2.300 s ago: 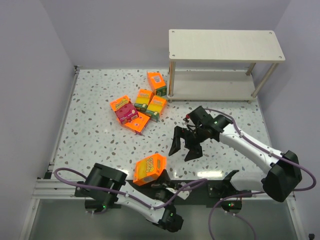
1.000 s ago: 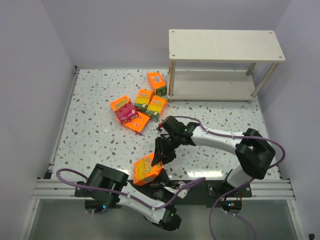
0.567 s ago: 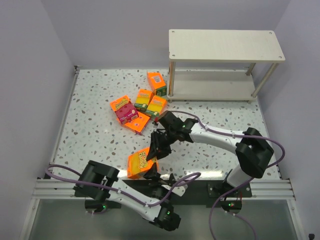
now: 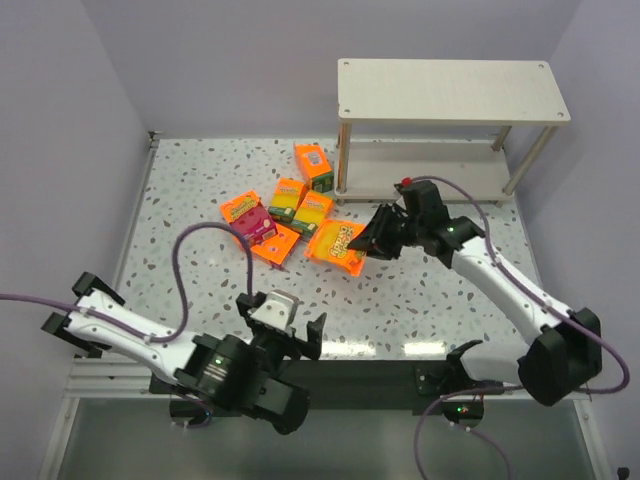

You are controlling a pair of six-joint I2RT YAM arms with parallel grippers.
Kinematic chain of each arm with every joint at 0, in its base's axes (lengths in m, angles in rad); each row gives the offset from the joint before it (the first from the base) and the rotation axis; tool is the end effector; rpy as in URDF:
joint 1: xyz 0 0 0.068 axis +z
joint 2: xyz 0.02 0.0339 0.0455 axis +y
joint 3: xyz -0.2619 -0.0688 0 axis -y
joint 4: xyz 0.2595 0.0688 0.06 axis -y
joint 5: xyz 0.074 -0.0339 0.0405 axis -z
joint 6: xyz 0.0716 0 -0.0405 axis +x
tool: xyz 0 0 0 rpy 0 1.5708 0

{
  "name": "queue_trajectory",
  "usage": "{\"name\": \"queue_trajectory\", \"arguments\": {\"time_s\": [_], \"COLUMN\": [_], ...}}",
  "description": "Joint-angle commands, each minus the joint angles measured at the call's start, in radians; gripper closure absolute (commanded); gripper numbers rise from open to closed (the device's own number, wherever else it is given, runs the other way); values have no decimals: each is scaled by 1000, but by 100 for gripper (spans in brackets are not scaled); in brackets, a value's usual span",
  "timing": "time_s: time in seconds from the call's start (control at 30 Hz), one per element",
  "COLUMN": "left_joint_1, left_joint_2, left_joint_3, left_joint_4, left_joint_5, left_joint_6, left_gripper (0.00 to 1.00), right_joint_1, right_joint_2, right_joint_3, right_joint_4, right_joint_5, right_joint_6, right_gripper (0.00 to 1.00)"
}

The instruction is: Place and organize the cleaning sponges onto the shelf

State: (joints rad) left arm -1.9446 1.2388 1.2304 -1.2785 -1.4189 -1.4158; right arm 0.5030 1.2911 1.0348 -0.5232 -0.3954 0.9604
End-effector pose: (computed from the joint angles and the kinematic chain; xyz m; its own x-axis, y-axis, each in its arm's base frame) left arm -0.0139 -0.2292 0.3375 -0.1850 -0.0621 -0.9808 0.3837 0.9142 -0.1302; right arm 0.2614 0.1753 0.2590 -0.9142 0.3601 -0.1858 0.1121 0.6654 0.7380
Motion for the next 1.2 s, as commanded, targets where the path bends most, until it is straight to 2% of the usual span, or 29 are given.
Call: {"name": "queue_trajectory", "arguments": {"time_s": [0.0, 0.03, 0.07, 0.1, 0.13, 0.23, 0.33, 0.43, 0.47, 0.5, 0.57, 0.67, 0.8, 0.9, 1.17], "left_joint_1": [33, 65, 113, 218, 258, 329, 384, 496, 528, 588, 633, 716, 912, 995, 1122], "left_joint_2": [-165, -218, -322, -358, -381, -311, -224, -236, -236, -234, -228, -211, -187, -174, -177], "left_joint_3": [-93, -151, -266, -302, -318, -244, -172, -161, -151, -122, -83, 7, 27, 20, -22], "left_joint_4": [496, 697, 857, 1002, 1021, 963, 985, 1061, 1062, 1058, 1047, 1018, 1019, 1038, 1068], "left_joint_5": [73, 235, 349, 546, 599, 704, 796, 900, 919, 939, 971, 1020, 1175, 1264, 1316], "left_joint_6": [492, 681, 803, 865, 871, 919, 979, 1009, 1008, 1017, 1025, 1042, 1020, 1008, 996], "left_gripper": [0, 0, 0, 0, 0, 0, 0, 0, 0, 0, 0, 0, 0, 0, 0], "right_joint_1": [-84, -107, -157, -181, -205, -312, -421, -501, -568, -592, -644, -701, -750, -782, -843], "right_joint_2": [-131, -150, -162, -180, -185, -191, -187, -167, -145, -130, -90, -30, 109, 187, 364], "right_joint_3": [-44, -51, -61, -65, -65, -61, -64, -56, -45, -39, -13, 33, 83, 113, 180], "right_joint_4": [-40, -38, -46, -46, -44, -57, -22, 28, 49, 58, 86, 139, 236, 331, 501], "right_joint_5": [96, 105, 109, 110, 110, 98, 75, 60, 43, 40, 46, 53, 75, 87, 121], "right_joint_6": [-20, -22, -25, -32, -38, -58, -60, -54, -51, -43, -38, -17, 46, 87, 178], "right_gripper": [97, 97, 100, 100, 100, 100, 100, 100, 100, 100, 100, 100, 100, 100, 97]}}
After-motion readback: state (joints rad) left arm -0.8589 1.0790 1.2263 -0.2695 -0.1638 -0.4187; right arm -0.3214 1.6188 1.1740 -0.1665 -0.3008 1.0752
